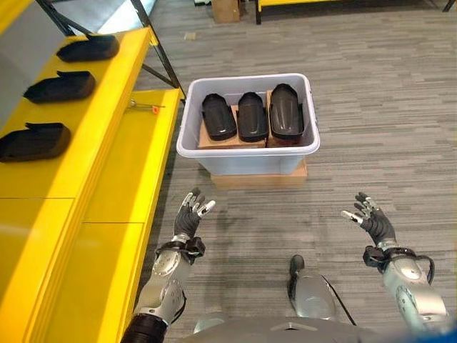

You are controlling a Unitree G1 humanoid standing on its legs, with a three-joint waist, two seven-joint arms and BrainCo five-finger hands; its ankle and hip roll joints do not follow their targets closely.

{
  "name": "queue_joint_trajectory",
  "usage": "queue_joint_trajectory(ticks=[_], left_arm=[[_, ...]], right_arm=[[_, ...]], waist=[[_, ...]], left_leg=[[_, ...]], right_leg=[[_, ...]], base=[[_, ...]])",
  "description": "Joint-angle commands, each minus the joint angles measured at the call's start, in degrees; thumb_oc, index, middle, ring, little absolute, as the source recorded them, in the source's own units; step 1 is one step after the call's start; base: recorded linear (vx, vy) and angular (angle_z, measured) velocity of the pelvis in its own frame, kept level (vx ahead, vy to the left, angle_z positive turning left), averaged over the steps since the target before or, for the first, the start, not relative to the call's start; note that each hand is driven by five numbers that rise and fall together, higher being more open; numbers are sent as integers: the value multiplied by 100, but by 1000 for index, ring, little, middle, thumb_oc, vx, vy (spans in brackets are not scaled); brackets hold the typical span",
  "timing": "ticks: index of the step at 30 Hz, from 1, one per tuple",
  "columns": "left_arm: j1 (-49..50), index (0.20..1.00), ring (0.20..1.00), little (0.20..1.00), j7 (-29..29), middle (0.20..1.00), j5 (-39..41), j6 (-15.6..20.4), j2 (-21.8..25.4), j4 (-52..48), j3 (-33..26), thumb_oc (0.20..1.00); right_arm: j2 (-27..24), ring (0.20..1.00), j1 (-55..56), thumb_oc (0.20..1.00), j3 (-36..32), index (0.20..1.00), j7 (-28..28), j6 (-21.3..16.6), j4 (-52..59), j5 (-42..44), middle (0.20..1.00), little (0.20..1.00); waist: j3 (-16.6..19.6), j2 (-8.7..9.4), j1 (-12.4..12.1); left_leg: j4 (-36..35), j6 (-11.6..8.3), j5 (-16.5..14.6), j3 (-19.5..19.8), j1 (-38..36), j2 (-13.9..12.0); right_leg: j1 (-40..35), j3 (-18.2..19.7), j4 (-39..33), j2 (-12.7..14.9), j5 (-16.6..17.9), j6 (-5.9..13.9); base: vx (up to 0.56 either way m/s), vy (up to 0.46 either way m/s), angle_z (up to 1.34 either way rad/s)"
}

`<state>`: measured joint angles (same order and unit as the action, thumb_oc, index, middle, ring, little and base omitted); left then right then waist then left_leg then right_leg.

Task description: Move parts from the plastic box to the shelf.

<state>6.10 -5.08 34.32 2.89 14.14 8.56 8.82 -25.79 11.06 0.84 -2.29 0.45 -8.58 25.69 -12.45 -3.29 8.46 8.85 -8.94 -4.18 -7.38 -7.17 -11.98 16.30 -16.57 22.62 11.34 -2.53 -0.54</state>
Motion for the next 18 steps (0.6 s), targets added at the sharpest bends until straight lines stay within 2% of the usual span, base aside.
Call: queue_joint_trajectory(ticks=[1, 2, 3, 4, 5, 7, 8, 9, 11, 12, 13, 14, 15, 16, 17, 18], left_arm=[[-3, 1000, 1000, 1000, -58, 1000, -11, 289, 405, -323, -46, 1000], [-48, 1000, 1000, 1000, -34, 1000, -40, 269, 428, -391, -18, 1000], [-35, 1000, 1000, 1000, -23, 1000, -76, 266, 439, -413, -3, 1000], [-37, 1000, 1000, 1000, 7, 1000, -101, 273, 448, -421, 0, 1000], [-38, 1000, 1000, 1000, 7, 1000, -101, 273, 451, -421, -1, 1000], [-67, 1000, 1000, 1000, 7, 1000, -33, 289, 461, -404, 19, 1000], [-86, 1000, 1000, 1000, 12, 1000, 40, 299, 463, -409, 33, 1000], [-86, 1000, 1000, 1000, 1, 1000, 62, 307, 481, -423, 32, 1000], [-71, 1000, 1000, 1000, 17, 1000, 84, 290, 494, -467, 29, 1000], [-82, 1000, 1000, 1000, 28, 1000, 93, 295, 499, -445, 46, 1000], [-50, 1000, 1000, 1000, 32, 1000, 82, 290, 498, -457, 73, 1000], [-50, 1000, 1000, 1000, 32, 1000, 82, 290, 498, -457, 73, 1000], [-3, 1000, 1000, 1000, 44, 1000, 77, 275, 526, -451, 83, 1000], [102, 1000, 1000, 1000, 33, 1000, 30, 266, 520, -451, 87, 1000], [101, 1000, 1000, 1000, 33, 1000, 30, 266, 520, -451, 87, 1000], [163, 1000, 1000, 1000, -20, 1000, -1, 251, 463, -479, 67, 1000]], right_arm=[[339, 1000, 90, 1000, -68, 1000, -39, -231, 230, 66, 1000, 1000], [338, 1000, 121, 1000, -125, 1000, -34, -224, 257, 94, 1000, 1000], [344, 1000, 152, 1000, -132, 1000, -18, -230, 237, 113, 1000, 1000], [348, 1000, 153, 1000, -127, 1000, -27, -223, 198, 150, 1000, 1000], [350, 1000, 152, 1000, -126, 1000, -27, -223, 197, 150, 1000, 1000], [305, 1000, 142, 1000, -119, 1000, -38, -249, 168, 205, 1000, 1000], [264, 1000, 133, 1000, -124, 1000, -53, -276, 164, 236, 1000, 1000], [226, 1000, 127, 1000, -123, 1000, -65, -282, 126, 243, 1000, 1000], [217, 1000, 134, 1000, -138, 1000, -92, -292, 150, 254, 1000, 1000], [223, 1000, 122, 1000, -153, 1000, -132, -302, 139, 273, 1000, 1000], [226, 1000, 119, 1000, -173, 1000, -198, -318, 132, 269, 1000, 1000], [226, 1000, 119, 1000, -173, 1000, -198, -318, 132, 269, 1000, 1000], [225, 1000, 128, 1000, -192, 1000, -219, -336, 144, 254, 1000, 1000], [252, 1000, 131, 1000, -168, 1000, -247, -355, 114, 192, 1000, 1000], [252, 1000, 131, 1000, -168, 1000, -247, -355, 114, 192, 1000, 1000], [267, 1000, 111, 1000, -73, 1000, -285, -356, 39, 90, 1000, 1000]], waist=[[182, 217, 16], [191, 204, 95], [196, 199, 127], [188, 181, 138], [202, 183, 143], [150, 234, 66], [45, 316, -21], [-36, 395, -78], [-97, 439, -124], [-147, 456, -188], [-214, 477, -269], [-215, 476, -269], [-220, 479, -309], [-206, 450, -398], [-208, 451, -398], [-181, 334, -504]], left_leg=[[46, 516, -949, -143, -305, 573], [56, 509, -1054, -129, -366, 510], [123, 482, -1035, -126, -393, 471], [579, 372, -649, -92, -236, 399], [573, 373, -632, -86, -216, 403], [1882, 219, 327, 92, 512, 355], [2550, 164, 570, 110, 892, 382], [2962, 140, 623, 68, 1169, 398], [3092, 149, 603, -69, 1382, 327], [2971, 173, 434, -200, 1600, 369], [2732, 229, 362, -351, 2102, 300], [2733, 228, 361, -351, 2102, 300], [2327, 254, 445, -391, 2229, 142], [1320, 263, 690, -274, 2347, -45], [1317, 263, 691, -275, 2342, -44], [-36, 95, 1372, -19, 2286, -318]], right_leg=[[648, 391, -27, 381, 311, 855], [787, 447, 410, 347, 27, 813], [765, 462, 487, 290, -97, 757], [645, 482, 390, 132, -246, 573], [648, 476, 356, 134, -219, 570], [345, 476, 111, -51, -349, 288], [162, 475, -6, -76, -400, 182], [24, 460, -126, -101, -428, 108], [-95, 429, -228, -128, -448, 67], [-255, 408, -382, -153, -449, 81], [-577, 385, -671, -176, -444, 107], [-578, 384, -672, -176, -444, 106], [-717, 414, -805, -193, -475, 146], [-986, 469, -990, -199, -554, 233], [-989, 469, -991, -198, -554, 233], [-1283, 546, -1128, -253, -644, 370]], base=[[166, -173, 15], [224, -235, 10], [256, -294, 17], [130, -165, 15], [119, -181, 22], [66, -207, -2], [39, -251, -21], [53, -236, -21], [55, -128, -20], [132, -90, 5], [132, -90, 19], [172, -42, 34], [264, 94, 29], [264, 94, 18], [444, 251, -1], [371, 209, -15]])
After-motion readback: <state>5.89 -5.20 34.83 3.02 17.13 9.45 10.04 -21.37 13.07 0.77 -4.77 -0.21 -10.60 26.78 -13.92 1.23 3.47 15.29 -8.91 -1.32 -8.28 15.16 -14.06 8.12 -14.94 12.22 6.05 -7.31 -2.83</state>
